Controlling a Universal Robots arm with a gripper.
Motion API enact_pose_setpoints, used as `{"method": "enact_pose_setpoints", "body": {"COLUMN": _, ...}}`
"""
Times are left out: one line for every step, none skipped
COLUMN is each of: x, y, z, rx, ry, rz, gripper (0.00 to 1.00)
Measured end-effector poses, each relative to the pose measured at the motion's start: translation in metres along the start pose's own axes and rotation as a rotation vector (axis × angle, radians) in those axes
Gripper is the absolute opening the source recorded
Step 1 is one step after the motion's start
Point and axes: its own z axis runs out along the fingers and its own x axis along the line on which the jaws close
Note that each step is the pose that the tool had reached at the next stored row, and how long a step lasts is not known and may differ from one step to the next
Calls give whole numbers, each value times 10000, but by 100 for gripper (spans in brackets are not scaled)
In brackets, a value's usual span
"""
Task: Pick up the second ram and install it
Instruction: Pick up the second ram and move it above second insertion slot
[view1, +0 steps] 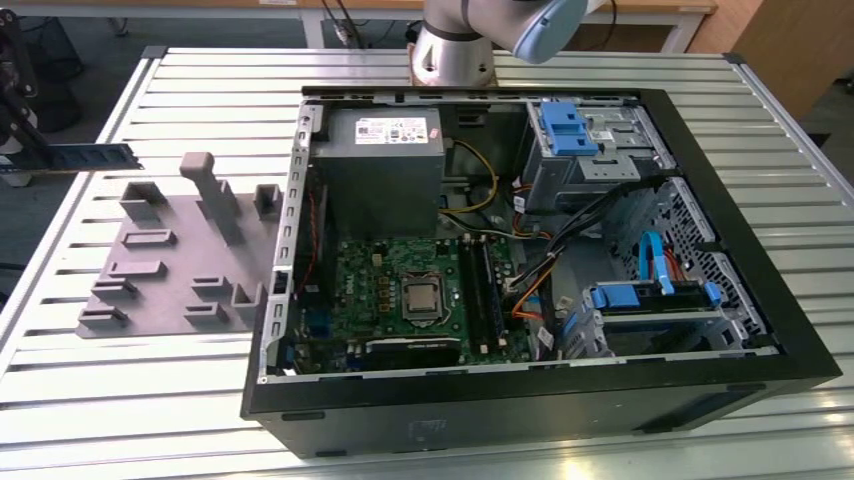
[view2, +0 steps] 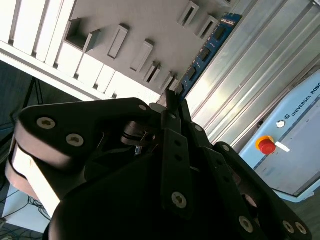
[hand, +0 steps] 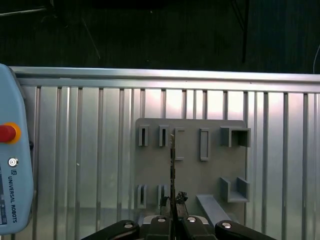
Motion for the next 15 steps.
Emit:
{"method": "enact_pose_setpoints", "body": {"x": 0, "y": -1, "z": 0, "rx": 0, "ry": 0, "rz": -1, "gripper": 14}}
{"method": "enact_pose_setpoints", "body": {"x": -1, "y": -5, "z": -2, "rx": -2, "ry": 1, "rz": 0, "gripper": 14}}
{"method": "enact_pose_setpoints", "body": {"x": 0, "y": -12, "z": -2, "rx": -3, "ry": 2, "rz": 0, "gripper": 14}}
{"method": "enact_pose_setpoints", "body": {"x": 0, "y": -19, "z": -1, "rx": -1, "ry": 0, "rz": 0, "gripper": 14}}
{"method": "enact_pose_setpoints", "body": {"x": 0, "y": -27, "z": -1, "rx": -1, "ry": 0, "rz": 0, "gripper": 14}}
{"method": "enact_pose_setpoints", "body": {"x": 0, "y": -36, "z": 0, "rx": 0, "ry": 0, "rz": -1, "gripper": 14}}
{"method": "enact_pose_setpoints", "body": {"x": 0, "y": -45, "z": -1, "rx": 0, "ry": 0, "rz": 0, "gripper": 14}}
{"method": "enact_pose_setpoints", "body": {"x": 0, "y": -54, "z": -1, "rx": 0, "ry": 0, "rz": 0, "gripper": 14}}
{"method": "enact_pose_setpoints", "body": {"x": 0, "y": -62, "z": 0, "rx": 0, "ry": -1, "rz": 0, "gripper": 14}}
{"method": "enact_pose_setpoints", "body": {"x": 0, "y": -70, "z": 0, "rx": 0, "ry": 0, "rz": 0, "gripper": 14}}
{"method": "enact_pose_setpoints", "body": {"x": 0, "y": -78, "z": -1, "rx": 0, "ry": 0, "rz": 0, "gripper": 14}}
{"method": "enact_pose_setpoints", "body": {"x": 0, "y": -85, "z": -1, "rx": 0, "ry": 0, "rz": 0, "gripper": 14}}
{"method": "enact_pose_setpoints", "body": {"x": 0, "y": -91, "z": -1, "rx": -1, "ry": 1, "rz": 0, "gripper": 14}}
{"method": "enact_pose_setpoints", "body": {"x": 0, "y": -97, "z": -1, "rx": -1, "ry": 0, "rz": 0, "gripper": 14}}
{"method": "enact_pose_setpoints", "body": {"x": 1, "y": -102, "z": 0, "rx": 0, "ry": 0, "rz": 0, "gripper": 14}}
